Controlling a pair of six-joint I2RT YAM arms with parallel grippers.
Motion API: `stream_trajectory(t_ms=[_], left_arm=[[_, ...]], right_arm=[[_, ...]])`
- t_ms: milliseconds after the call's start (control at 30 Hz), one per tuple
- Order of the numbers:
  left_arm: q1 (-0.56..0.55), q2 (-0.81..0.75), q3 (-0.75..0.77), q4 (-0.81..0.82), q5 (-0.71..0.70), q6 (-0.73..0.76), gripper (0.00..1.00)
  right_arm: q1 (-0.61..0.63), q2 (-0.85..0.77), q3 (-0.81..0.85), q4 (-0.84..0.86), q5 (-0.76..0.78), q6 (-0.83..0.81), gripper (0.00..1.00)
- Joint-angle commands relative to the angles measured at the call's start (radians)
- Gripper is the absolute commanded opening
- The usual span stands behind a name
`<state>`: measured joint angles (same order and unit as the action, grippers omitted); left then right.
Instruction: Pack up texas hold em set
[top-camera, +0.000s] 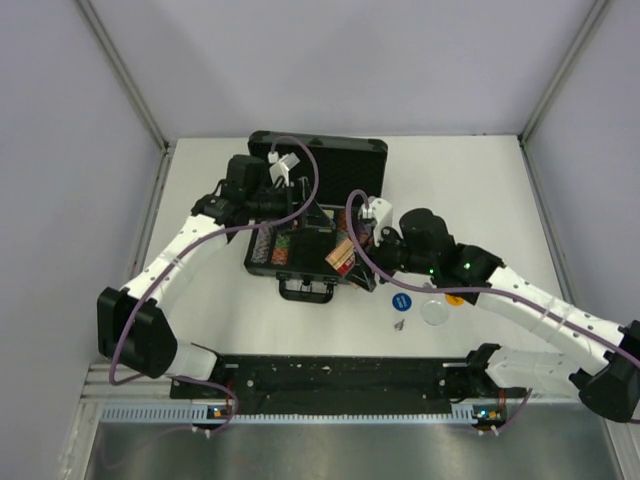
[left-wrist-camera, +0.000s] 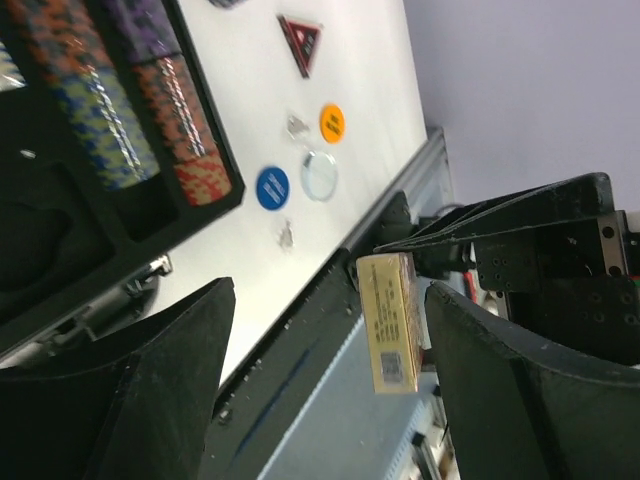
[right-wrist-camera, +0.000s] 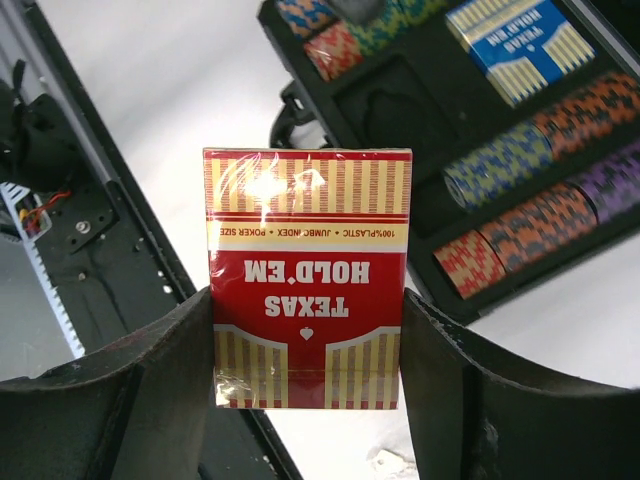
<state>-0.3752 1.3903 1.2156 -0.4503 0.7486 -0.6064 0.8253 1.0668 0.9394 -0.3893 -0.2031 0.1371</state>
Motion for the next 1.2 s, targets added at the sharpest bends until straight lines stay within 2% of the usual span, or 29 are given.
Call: stream_trajectory(t_ms=[0, 267, 367, 433, 667, 767, 833, 867, 933, 1067, 1167], left_arm=[[-0.025, 0.021, -0.007, 0.025, 0.19, -0.006, 0.82], [-0.036, -0.008, -0.113, 0.03, 0.233, 0.01, 0.81], [-0.033, 0.001, -0.123, 0.018, 0.273, 0.013, 0.75], [-0.031, 0.012, -0.119, -0.002, 0.276, 0.013, 0.62], [-0.022, 0.039, -0.111, -0.013, 0.29, -0.003, 0.39], [-0.022, 0.035, -0.114, -0.013, 0.302, -0.006, 0.2], [-0.022, 0.027, -0.114, -0.013, 0.302, -0.009, 0.0], [-0.021, 0.021, -0.111, -0.017, 0.295, -0.012, 0.0], [-0.013, 0.0, -0.096, -0.022, 0.265, -0.009, 0.0], [0.042, -0.043, -0.08, -0.036, 0.166, -0.001, 0.0], [0.094, -0.074, -0.105, -0.031, 0.043, -0.01, 0.0]], right_arm=[[0.043, 0.033, 0.085, 0.079, -0.032, -0.047, 0.41], [0.072, 0.068, 0.069, 0.164, -0.029, -0.056, 0.41], [0.071, 0.07, 0.055, 0.194, -0.024, -0.053, 0.41], [0.072, 0.07, 0.045, 0.214, -0.032, -0.05, 0.41], [0.084, 0.088, 0.038, 0.224, -0.056, -0.054, 0.42], [0.084, 0.096, 0.032, 0.23, -0.055, -0.048, 0.42], [0.084, 0.104, 0.03, 0.231, -0.036, -0.025, 0.42], [0.084, 0.113, 0.038, 0.224, -0.019, -0.011, 0.43], [0.087, 0.131, 0.062, 0.199, -0.004, 0.019, 0.5], [0.098, 0.101, 0.044, 0.22, 0.042, 0.05, 0.91], [0.098, 0.055, 0.022, 0.228, 0.106, 0.073, 0.99]])
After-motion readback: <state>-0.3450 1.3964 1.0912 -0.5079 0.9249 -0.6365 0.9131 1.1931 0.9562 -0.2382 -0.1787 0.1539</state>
